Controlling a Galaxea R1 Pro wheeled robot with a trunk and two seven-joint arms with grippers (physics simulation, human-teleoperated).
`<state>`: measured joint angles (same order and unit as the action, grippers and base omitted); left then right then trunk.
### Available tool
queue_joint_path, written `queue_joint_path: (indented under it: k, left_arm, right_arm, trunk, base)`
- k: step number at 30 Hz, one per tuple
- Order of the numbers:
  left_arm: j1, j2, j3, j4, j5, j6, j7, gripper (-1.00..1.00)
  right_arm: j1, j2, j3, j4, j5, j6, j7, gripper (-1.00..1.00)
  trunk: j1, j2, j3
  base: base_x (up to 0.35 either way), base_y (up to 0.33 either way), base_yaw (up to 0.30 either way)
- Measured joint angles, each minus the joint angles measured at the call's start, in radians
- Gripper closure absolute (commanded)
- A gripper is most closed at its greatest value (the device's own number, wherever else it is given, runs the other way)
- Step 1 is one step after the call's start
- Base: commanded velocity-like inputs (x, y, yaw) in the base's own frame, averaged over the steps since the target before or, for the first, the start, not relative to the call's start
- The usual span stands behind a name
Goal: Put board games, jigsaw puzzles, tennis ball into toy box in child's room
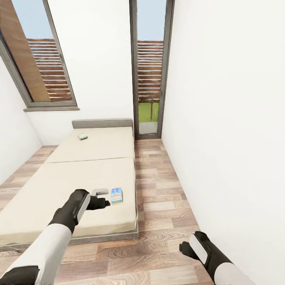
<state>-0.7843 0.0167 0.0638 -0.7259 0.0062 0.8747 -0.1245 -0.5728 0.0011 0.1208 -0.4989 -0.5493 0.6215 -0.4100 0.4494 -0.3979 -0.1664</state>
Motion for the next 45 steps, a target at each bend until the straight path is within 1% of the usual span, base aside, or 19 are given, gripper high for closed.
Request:
queue_joint_path:
  k: [2, 3, 9, 14, 18, 21, 30, 45]
  left_arm:
    - [-0.003, 0.002, 0.017, 0.000, 0.000, -0.002, 0.000, -1.00]
    - [-0.006, 0.004, 0.032, 0.001, -0.001, -0.005, 0.001, -1.00]
    - [-0.007, 0.012, 0.057, 0.000, 0.000, -0.018, 0.000, -1.00]
    - [-0.006, 0.016, 0.060, 0.000, -0.001, -0.022, 0.001, -1.00]
    - [-0.005, 0.017, 0.061, 0.000, -0.003, -0.033, 0.002, -1.00]
    - [-0.005, 0.017, 0.061, 0.000, -0.004, -0.043, 0.003, -1.00]
    - [-0.005, 0.017, 0.062, 0.000, -0.007, -0.080, 0.008, -1.00]
    - [-0.003, 0.017, 0.060, 0.000, -0.009, -0.088, 0.007, -1.00]
  right_arm:
    - [-0.002, 0.001, 0.002, -0.022, 0.000, 0.013, -0.006, -1.00]
    - [-0.003, 0.002, 0.003, -0.040, -0.001, 0.022, -0.009, -1.00]
    - [-0.005, 0.007, 0.005, -0.078, 0.000, 0.062, -0.013, -1.00]
    - [-0.006, 0.008, 0.006, -0.136, 0.000, 0.092, -0.014, -1.00]
    - [-0.005, 0.006, 0.007, -0.194, 0.000, 0.103, -0.014, -1.00]
    - [-0.005, 0.006, 0.007, -0.213, -0.001, 0.107, -0.014, -1.00]
    - [-0.004, 0.008, 0.008, -0.230, -0.001, 0.109, -0.015, -1.00]
    - [-0.004, 0.007, 0.010, -0.232, 0.000, 0.109, -0.014, -1.00]
  trunk:
    - [0.000, 0.000, 0.000]
    - [0.000, 0.000, 0.000]
    - [0.000, 0.000, 0.000]
    - [0.000, 0.000, 0.000]
    - [0.000, 0.000, 0.000]
    - [0.000, 0.000, 0.001]
    - [0.000, 0.000, 0.002]
    - [0.000, 0.000, 0.002]
  base:
    - [0.000, 0.000, 0.000]
    - [0.000, 0.000, 0.000]
    - [0.000, 0.000, 0.000]
    - [0.000, 0.000, 0.000]
    - [0.018, -0.003, 0.013]
    - [0.107, -0.070, 0.116]
    - [0.182, -0.107, 0.186]
    - [0.055, -0.012, 0.025]
